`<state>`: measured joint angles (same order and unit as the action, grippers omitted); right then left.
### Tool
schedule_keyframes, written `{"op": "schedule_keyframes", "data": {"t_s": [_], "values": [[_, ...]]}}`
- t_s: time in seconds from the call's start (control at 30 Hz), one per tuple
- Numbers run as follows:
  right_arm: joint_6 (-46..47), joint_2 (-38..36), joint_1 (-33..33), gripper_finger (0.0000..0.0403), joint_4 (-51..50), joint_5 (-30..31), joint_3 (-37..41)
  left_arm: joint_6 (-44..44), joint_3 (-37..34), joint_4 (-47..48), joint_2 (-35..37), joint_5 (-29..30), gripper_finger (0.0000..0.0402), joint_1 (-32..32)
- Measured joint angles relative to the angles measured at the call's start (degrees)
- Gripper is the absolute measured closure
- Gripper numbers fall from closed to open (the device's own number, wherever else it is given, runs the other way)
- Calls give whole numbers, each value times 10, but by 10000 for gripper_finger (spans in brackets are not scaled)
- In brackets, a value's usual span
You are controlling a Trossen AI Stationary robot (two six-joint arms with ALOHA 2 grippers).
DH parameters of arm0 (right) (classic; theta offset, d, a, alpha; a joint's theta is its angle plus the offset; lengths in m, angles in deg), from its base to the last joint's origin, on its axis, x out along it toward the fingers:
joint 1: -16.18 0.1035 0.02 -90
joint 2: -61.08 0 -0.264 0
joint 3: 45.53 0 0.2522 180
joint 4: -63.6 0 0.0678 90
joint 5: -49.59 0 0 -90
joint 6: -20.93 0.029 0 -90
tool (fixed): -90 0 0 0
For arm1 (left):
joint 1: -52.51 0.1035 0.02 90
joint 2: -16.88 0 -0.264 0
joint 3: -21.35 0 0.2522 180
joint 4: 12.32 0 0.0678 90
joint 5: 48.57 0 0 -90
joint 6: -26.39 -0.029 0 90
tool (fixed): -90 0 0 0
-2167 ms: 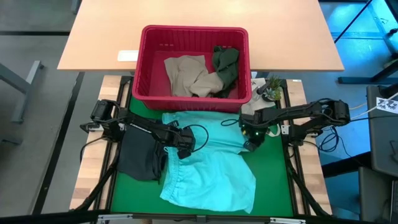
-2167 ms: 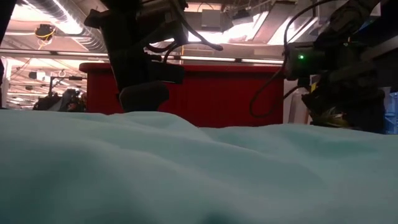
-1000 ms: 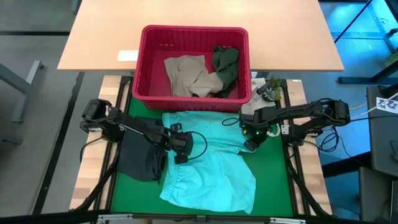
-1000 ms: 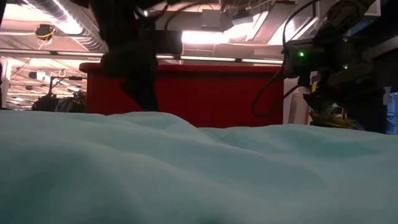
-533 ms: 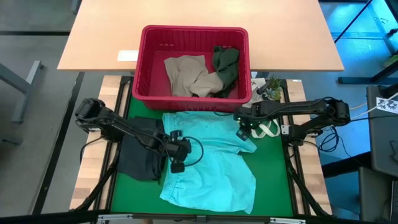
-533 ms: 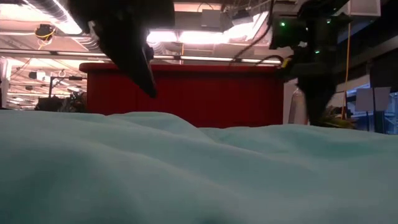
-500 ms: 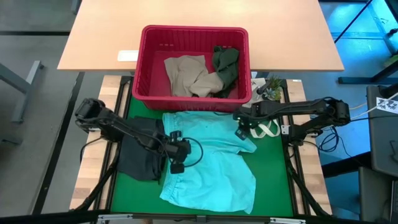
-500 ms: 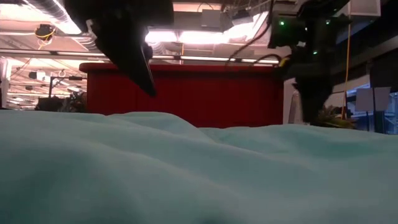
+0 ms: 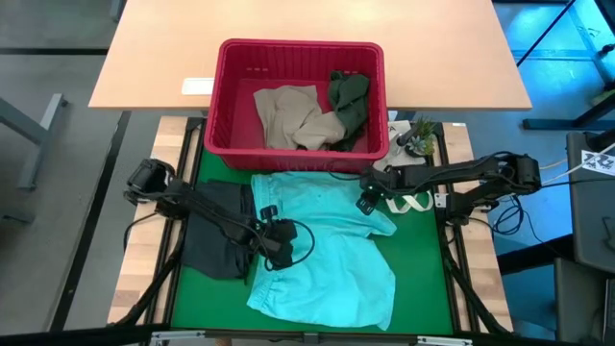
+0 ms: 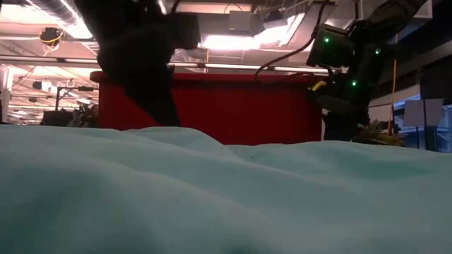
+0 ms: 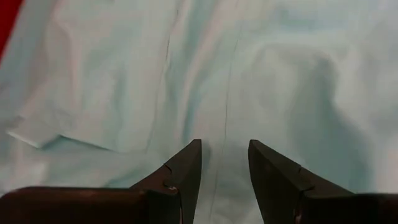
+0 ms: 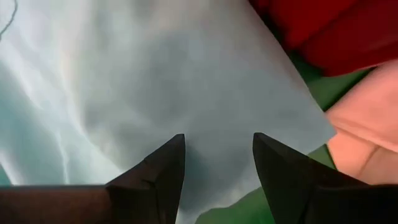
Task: Fold Laundry from Bin
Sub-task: Fold the blue shorts from the red laundry bin
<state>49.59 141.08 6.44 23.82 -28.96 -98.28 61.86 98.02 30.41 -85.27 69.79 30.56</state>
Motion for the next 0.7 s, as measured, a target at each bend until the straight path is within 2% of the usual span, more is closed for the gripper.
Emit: {"op": "schedule_keyframes", "data": {"t_s": [0.17, 0.37, 0.53, 0.7], "values": [[0, 0, 0, 215, 8, 31, 14, 4, -1, 1, -35, -48, 275, 4], [0, 0, 0, 215, 18, 98, 46, 5, -1, 9, -37, -100, 275, 2], [0, 0, 0, 215, 29, 101, 69, 6, -1, 46, -37, -135, 275, -2], [1, -1, 0, 215, 42, 105, 84, 16, 0, 56, -36, -139, 275, -14]]}}
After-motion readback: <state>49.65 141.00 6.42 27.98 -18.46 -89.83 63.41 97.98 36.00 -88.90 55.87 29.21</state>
